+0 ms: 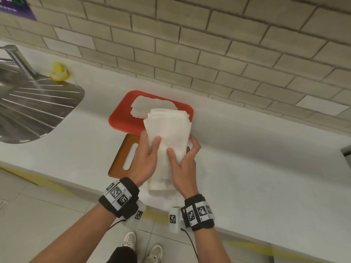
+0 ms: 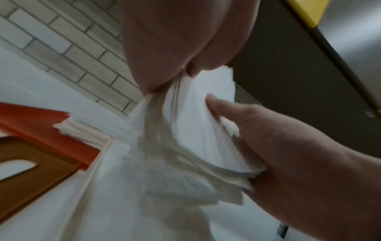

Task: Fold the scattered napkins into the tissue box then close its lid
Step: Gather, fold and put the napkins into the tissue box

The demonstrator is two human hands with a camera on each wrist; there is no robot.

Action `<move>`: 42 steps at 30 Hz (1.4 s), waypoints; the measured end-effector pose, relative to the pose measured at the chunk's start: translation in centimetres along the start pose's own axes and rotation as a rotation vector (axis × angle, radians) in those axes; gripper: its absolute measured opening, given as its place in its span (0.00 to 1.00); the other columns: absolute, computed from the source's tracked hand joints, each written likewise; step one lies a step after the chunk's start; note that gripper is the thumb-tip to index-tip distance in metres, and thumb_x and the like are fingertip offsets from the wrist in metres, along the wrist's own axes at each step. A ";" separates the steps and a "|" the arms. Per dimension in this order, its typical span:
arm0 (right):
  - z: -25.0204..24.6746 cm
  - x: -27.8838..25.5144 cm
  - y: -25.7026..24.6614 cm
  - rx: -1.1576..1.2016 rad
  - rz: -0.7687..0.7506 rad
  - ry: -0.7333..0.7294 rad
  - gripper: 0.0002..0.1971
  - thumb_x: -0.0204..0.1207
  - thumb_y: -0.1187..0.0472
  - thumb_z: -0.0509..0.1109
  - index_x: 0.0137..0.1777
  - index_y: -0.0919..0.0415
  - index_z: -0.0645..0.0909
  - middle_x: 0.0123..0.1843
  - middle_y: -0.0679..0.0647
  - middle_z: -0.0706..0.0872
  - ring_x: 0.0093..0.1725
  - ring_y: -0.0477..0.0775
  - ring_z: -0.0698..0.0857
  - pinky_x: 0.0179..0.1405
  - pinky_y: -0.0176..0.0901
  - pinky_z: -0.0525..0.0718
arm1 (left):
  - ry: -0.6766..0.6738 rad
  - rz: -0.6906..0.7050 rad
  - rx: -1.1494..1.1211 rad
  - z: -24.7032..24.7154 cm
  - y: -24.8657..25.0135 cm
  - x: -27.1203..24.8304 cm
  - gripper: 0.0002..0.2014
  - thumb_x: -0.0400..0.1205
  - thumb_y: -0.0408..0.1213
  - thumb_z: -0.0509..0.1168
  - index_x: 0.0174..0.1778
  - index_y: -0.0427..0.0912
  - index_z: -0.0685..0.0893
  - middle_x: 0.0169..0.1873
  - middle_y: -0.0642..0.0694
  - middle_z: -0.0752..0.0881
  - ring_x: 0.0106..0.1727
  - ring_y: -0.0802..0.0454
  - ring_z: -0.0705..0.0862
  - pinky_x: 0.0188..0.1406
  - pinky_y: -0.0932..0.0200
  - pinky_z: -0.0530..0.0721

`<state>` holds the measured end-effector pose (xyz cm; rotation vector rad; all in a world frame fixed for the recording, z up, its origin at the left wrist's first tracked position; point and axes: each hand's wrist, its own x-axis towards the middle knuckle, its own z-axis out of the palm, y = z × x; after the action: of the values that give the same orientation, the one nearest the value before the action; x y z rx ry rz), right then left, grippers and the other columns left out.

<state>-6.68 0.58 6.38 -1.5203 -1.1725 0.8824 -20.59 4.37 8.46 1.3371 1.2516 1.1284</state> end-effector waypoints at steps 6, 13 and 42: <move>1.1 -2.2 3.7 -0.333 0.165 -0.026 0.22 0.90 0.64 0.67 0.74 0.43 0.63 0.59 0.57 0.91 0.56 0.60 0.92 0.55 0.56 0.91 | -0.107 -0.184 0.415 -0.3 -5.4 -0.3 0.32 0.91 0.29 0.66 0.88 0.37 0.58 0.79 0.35 0.80 0.77 0.37 0.83 0.72 0.53 0.78; 2.3 -2.1 3.0 -0.494 0.136 0.024 0.17 0.91 0.67 0.66 0.76 0.55 0.73 0.68 0.60 0.85 0.63 0.62 0.89 0.60 0.52 0.88 | -0.214 -0.080 0.617 -0.8 -5.9 0.7 0.24 0.91 0.31 0.67 0.83 0.43 0.71 0.72 0.36 0.81 0.72 0.36 0.82 0.69 0.51 0.78; 3.9 -2.8 1.4 -1.126 0.053 -0.790 0.32 0.90 0.36 0.46 0.66 0.53 0.87 0.72 0.61 0.82 0.65 0.76 0.84 0.67 0.63 0.80 | -1.102 0.040 1.416 3.1 -5.3 9.7 0.53 0.87 0.41 0.75 0.96 0.47 0.42 0.95 0.39 0.36 0.93 0.23 0.45 0.91 0.33 0.56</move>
<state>-10.69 -1.17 4.01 -2.1240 -2.4927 0.9276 -17.69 14.06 2.99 2.4214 1.0254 -0.7900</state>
